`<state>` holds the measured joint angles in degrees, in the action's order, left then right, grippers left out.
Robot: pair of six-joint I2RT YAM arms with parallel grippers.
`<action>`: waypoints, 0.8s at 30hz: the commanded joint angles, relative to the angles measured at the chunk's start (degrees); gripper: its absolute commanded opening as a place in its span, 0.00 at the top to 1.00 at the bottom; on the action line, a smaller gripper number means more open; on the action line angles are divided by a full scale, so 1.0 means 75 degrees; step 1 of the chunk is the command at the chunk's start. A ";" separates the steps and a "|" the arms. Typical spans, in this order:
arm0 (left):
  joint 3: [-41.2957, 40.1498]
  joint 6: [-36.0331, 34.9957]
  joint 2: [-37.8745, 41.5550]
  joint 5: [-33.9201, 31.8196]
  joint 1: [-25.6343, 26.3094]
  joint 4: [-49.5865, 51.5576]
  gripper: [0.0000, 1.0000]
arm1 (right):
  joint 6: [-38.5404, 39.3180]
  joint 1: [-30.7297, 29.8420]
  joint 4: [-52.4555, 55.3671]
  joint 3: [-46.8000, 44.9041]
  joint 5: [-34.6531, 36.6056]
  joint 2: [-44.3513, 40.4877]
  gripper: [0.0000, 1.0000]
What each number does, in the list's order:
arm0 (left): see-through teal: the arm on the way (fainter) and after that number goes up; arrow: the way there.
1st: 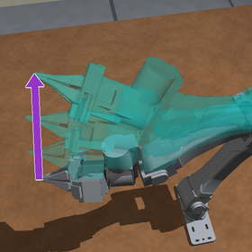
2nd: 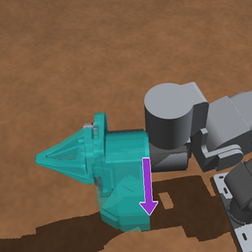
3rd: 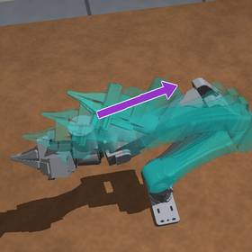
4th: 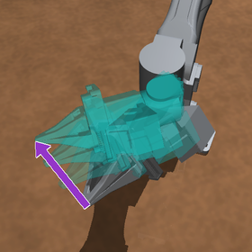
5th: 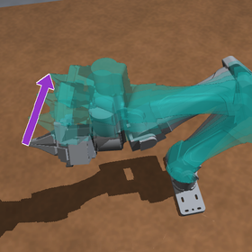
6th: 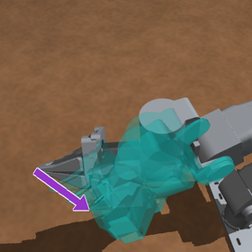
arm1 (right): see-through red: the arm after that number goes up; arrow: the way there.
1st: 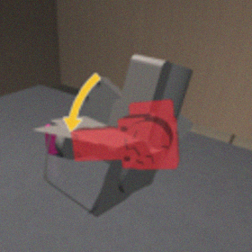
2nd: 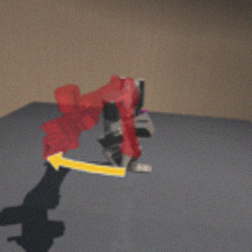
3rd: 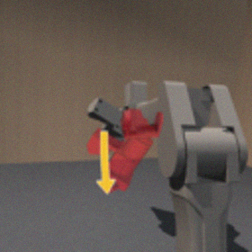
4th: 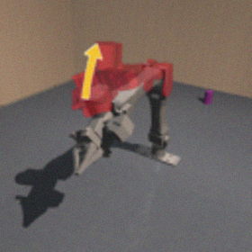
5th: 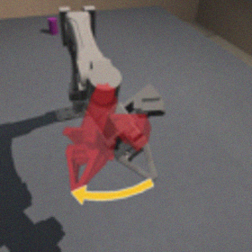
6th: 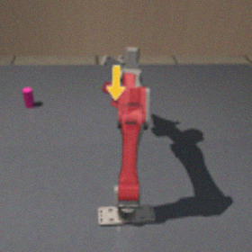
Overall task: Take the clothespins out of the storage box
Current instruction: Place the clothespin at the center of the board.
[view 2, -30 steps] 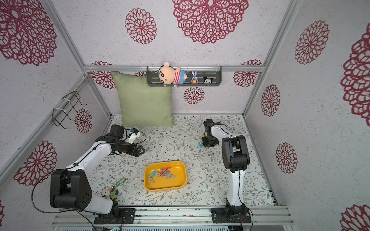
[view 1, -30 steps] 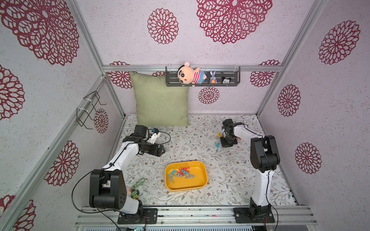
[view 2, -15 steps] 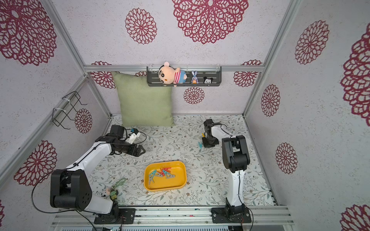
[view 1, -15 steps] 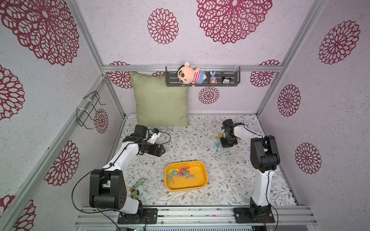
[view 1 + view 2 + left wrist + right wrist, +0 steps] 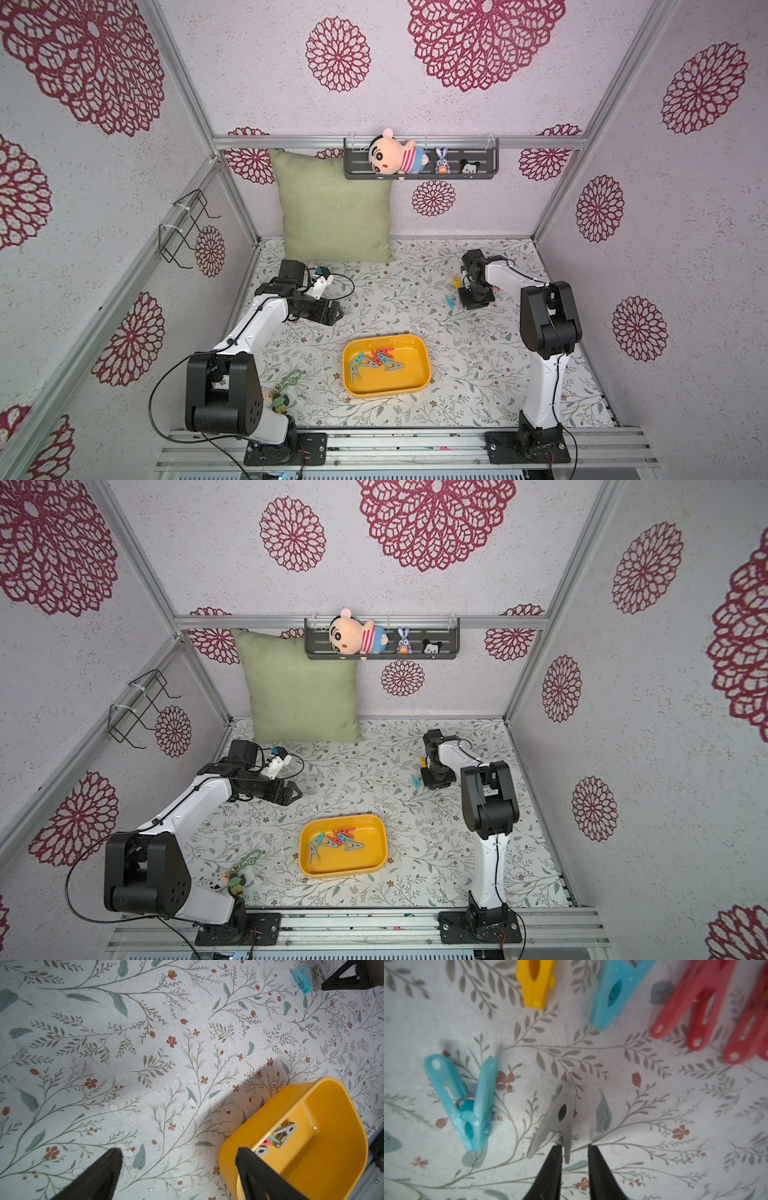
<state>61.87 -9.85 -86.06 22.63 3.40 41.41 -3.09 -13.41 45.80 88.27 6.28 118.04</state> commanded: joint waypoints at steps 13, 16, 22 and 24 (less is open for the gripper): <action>-0.0110 -0.0075 0.0061 0.0065 0.0030 -0.0092 0.06 | -0.1649 -0.1254 -0.0120 0.0390 -0.1105 -0.1857 0.62; -0.0093 -0.0069 0.0052 0.0078 0.0027 -0.0091 0.06 | -0.2168 -0.1674 -0.0487 0.0328 -0.1123 -0.1542 0.62; -0.0093 -0.0065 0.0060 0.0111 0.0030 -0.0072 0.06 | -0.2662 -0.1892 -0.0974 0.0427 -0.1126 -0.0722 0.59; -0.0093 -0.0068 0.0070 0.0111 0.0039 -0.0077 0.06 | -0.2691 -0.1891 -0.1024 0.0527 -0.1179 -0.0426 0.59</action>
<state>61.87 -9.85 -86.06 22.65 3.40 41.39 -20.23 -28.38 39.83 91.26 -1.98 113.89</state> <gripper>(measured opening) 0.938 0.408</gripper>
